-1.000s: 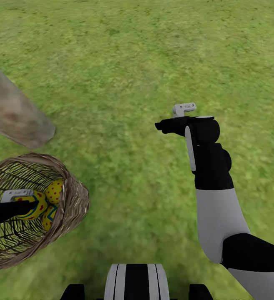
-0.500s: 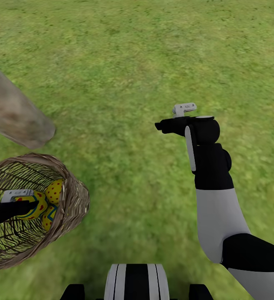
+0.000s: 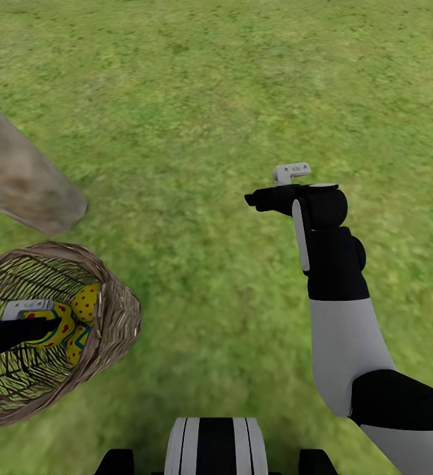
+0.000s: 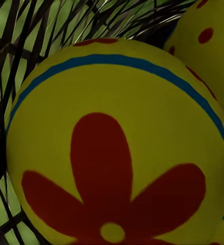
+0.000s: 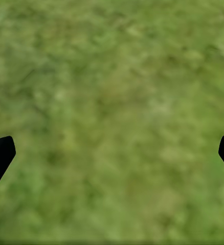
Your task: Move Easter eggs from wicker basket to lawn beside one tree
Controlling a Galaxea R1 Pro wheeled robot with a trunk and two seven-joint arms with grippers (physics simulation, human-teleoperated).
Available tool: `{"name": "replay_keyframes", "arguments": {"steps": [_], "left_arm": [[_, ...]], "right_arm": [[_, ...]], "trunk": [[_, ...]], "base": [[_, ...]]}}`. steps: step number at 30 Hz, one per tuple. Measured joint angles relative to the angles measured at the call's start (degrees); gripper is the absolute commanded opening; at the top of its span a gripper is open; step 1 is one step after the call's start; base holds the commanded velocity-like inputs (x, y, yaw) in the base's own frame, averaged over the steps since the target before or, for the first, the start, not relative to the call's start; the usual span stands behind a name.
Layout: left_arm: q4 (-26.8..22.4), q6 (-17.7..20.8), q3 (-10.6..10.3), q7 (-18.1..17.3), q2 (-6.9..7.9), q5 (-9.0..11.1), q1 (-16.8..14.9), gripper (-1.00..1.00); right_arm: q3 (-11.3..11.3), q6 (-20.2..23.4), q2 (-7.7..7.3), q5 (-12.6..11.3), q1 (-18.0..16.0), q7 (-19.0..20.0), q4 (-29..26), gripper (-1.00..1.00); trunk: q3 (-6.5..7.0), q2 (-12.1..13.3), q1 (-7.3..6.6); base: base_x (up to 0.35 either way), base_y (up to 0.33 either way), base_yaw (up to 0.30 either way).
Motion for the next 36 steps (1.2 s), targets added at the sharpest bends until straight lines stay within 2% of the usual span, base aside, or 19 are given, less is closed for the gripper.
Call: {"name": "replay_keyframes", "arguments": {"steps": [2,7,9,14,16,19,27,36], "left_arm": [[0.01,-0.04,-0.77,-0.05,0.00,-0.53,0.03,-1.00],[-0.18,-0.06,-1.14,-0.05,0.02,-0.75,0.08,-1.00],[-0.24,0.06,-1.20,-0.09,0.01,0.38,0.13,-1.00],[-0.34,0.71,-1.30,-0.12,0.02,0.53,0.13,-1.00],[-0.39,1.44,-1.53,-0.12,0.01,0.99,0.14,-1.00],[-0.40,1.93,-3.43,-0.23,-0.04,-0.48,0.13,-1.00],[-0.36,2.16,-3.88,-0.38,-0.03,-1.29,0.12,-1.00],[-0.35,4.10,-3.96,-0.67,0.01,-1.01,0.06,-1.00]], "right_arm": [[0.00,0.00,0.00,-0.02,0.00,0.00,0.00,1.00],[0.00,0.00,0.00,0.02,0.00,0.00,0.05,1.00],[0.00,0.00,0.00,0.00,0.00,0.00,0.35,1.00],[0.00,0.00,0.00,-0.02,0.00,0.00,0.98,1.00],[0.00,0.00,0.00,-0.11,0.00,0.06,1.10,1.00],[0.00,0.00,0.00,-0.13,0.00,0.08,1.14,1.00],[0.00,0.00,0.00,-0.08,0.03,0.09,1.53,1.00],[-0.04,0.00,0.00,-0.12,0.09,0.17,1.58,1.00]], "trunk": [[0.43,0.03,-0.05],[0.44,0.03,-0.05],[0.87,0.05,-0.10],[0.88,0.06,-0.10],[1.32,0.08,-0.15],[1.54,0.10,-0.17],[1.77,0.11,-0.20],[3.75,0.23,-0.43]], "base": [[0.000,0.000,0.000],[0.000,0.000,0.000],[0.000,0.000,0.000],[0.000,0.000,0.000],[0.000,0.000,0.000],[0.000,0.000,0.000],[0.000,0.000,0.000],[0.000,0.000,0.000]]}}
